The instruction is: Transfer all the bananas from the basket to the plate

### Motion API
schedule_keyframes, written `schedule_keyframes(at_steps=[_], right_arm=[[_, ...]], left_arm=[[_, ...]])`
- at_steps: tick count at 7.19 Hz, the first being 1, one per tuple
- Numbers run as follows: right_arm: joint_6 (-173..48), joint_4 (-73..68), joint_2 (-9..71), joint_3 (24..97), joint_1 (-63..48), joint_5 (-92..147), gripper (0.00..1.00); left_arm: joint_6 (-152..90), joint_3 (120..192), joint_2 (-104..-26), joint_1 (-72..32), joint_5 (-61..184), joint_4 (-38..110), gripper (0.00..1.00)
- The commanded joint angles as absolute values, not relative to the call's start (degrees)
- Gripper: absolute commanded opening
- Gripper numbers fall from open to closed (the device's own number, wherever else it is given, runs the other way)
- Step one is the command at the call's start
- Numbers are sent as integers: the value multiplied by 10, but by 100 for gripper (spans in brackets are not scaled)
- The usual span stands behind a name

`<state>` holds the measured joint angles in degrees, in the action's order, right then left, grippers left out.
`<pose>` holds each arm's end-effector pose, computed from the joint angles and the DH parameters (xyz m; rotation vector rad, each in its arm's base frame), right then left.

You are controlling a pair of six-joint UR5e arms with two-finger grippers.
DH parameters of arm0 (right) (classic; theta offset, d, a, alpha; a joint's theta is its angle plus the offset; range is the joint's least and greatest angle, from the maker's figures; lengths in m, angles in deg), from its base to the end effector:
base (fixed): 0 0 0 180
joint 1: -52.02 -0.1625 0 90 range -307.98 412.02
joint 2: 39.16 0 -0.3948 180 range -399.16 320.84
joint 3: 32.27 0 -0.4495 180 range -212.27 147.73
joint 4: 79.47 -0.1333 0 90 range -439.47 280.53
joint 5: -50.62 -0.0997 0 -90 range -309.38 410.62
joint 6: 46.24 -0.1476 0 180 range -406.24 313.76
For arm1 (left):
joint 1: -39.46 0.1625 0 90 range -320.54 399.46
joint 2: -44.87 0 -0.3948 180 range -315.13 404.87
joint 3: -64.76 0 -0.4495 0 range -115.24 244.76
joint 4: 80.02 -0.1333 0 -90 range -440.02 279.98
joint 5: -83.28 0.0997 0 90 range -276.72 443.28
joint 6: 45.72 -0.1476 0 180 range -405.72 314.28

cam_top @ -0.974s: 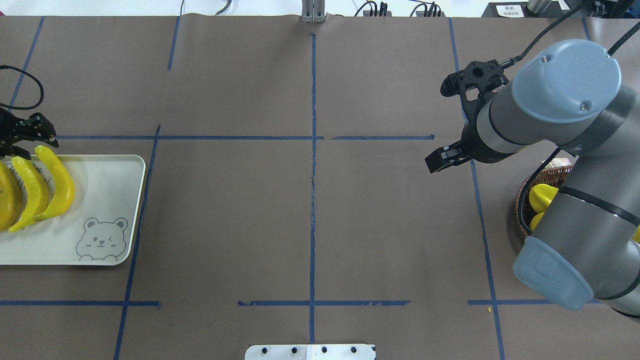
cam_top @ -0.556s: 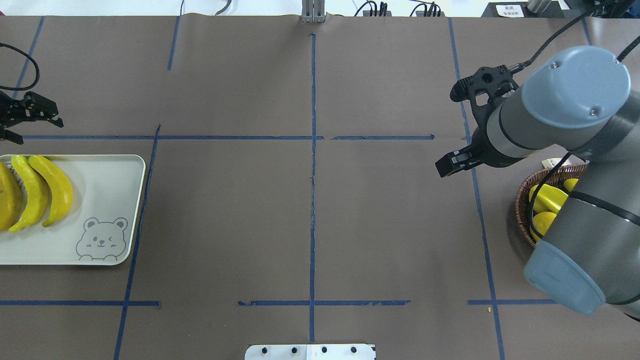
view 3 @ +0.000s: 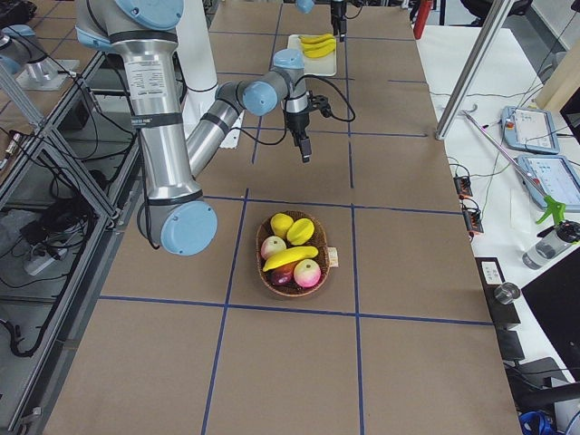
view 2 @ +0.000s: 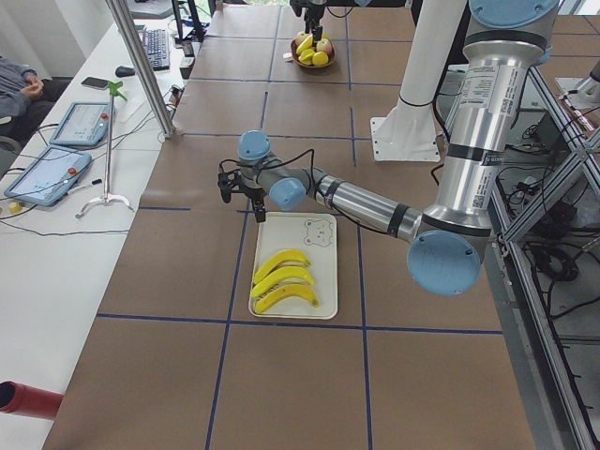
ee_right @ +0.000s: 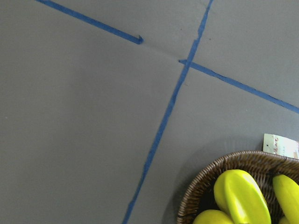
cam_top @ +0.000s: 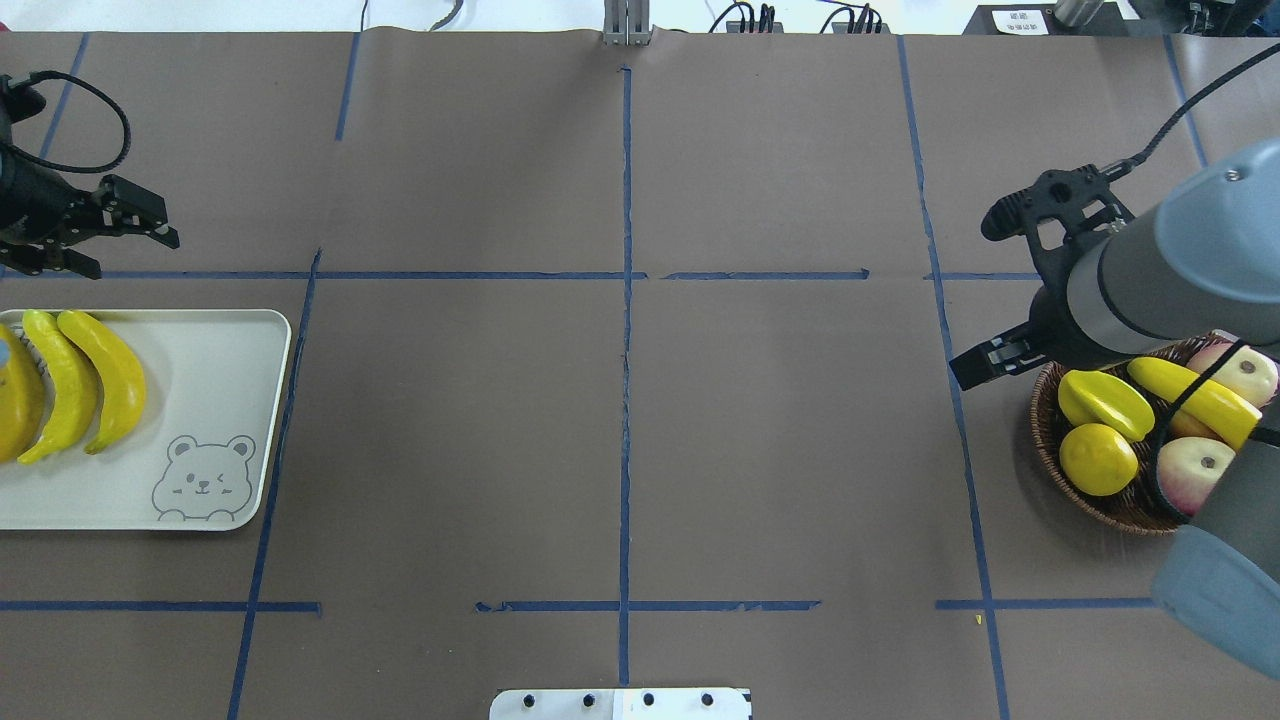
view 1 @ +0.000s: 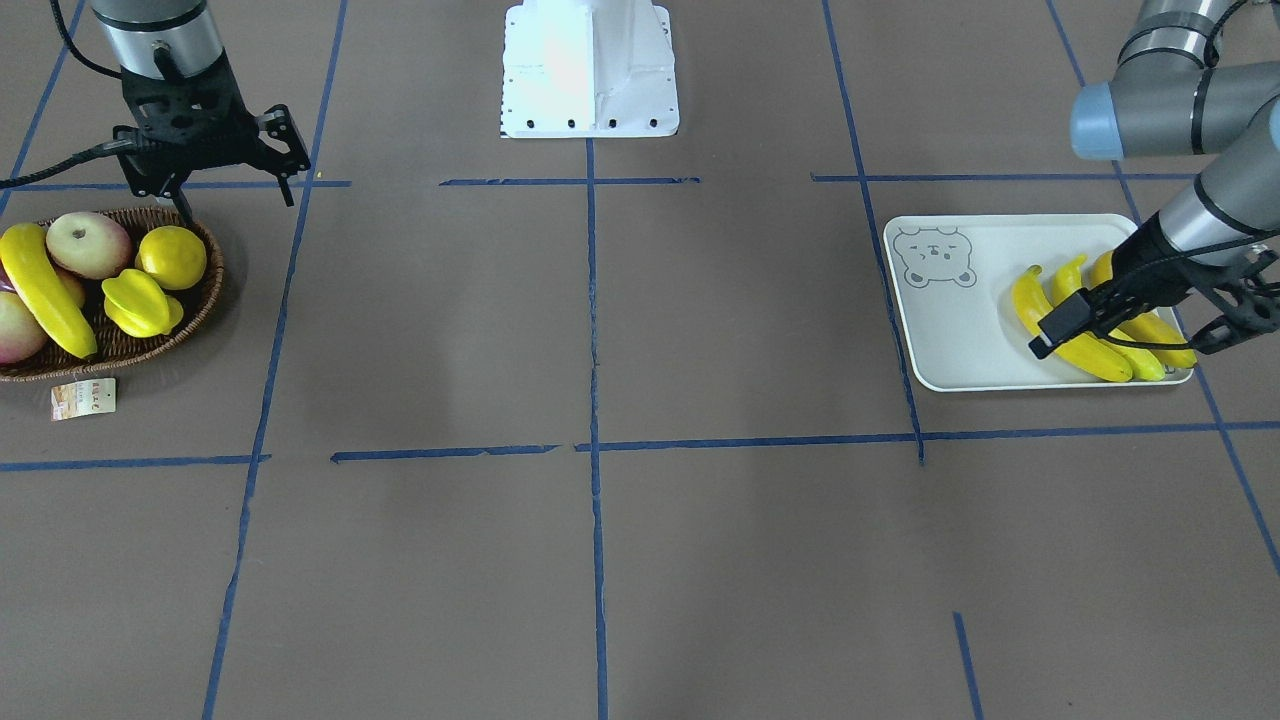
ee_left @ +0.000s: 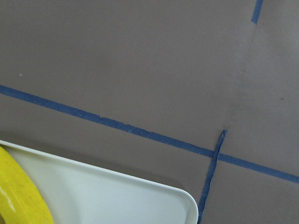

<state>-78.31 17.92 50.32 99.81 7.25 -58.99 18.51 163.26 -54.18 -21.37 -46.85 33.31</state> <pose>-0.2932 -0.4088 0.3091 0.2693 -0.6415 -0.3255 0.2786 -0.5774 0.4369 -0.0188 0.9586 -0.3149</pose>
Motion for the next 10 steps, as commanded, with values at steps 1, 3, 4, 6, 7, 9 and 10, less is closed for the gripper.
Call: schedule_keyframes(at_steps=[1, 3, 4, 6, 7, 9, 10], right_arm=[[-670, 52, 632, 979, -1, -652, 99], [-581, -58, 679, 895, -67, -723, 99], [-575, -148, 698, 840, -74, -735, 99], [-578, -190, 700, 775, -73, -737, 99], [-578, -190, 699, 765, -72, -735, 99], [-578, -190, 696, 737, -71, -737, 86], [-575, -190, 693, 729, -71, -736, 83]], left_arm=[[185, 1637, -541, -208, -470, 334, 100], [185, 1641, -541, -208, -471, 335, 100], [185, 1643, -541, -208, -471, 335, 100], [185, 1647, -539, -208, -471, 336, 100], [185, 1650, -537, -208, -471, 336, 100], [185, 1650, -535, -208, -471, 336, 100], [185, 1650, -535, -207, -471, 336, 100]])
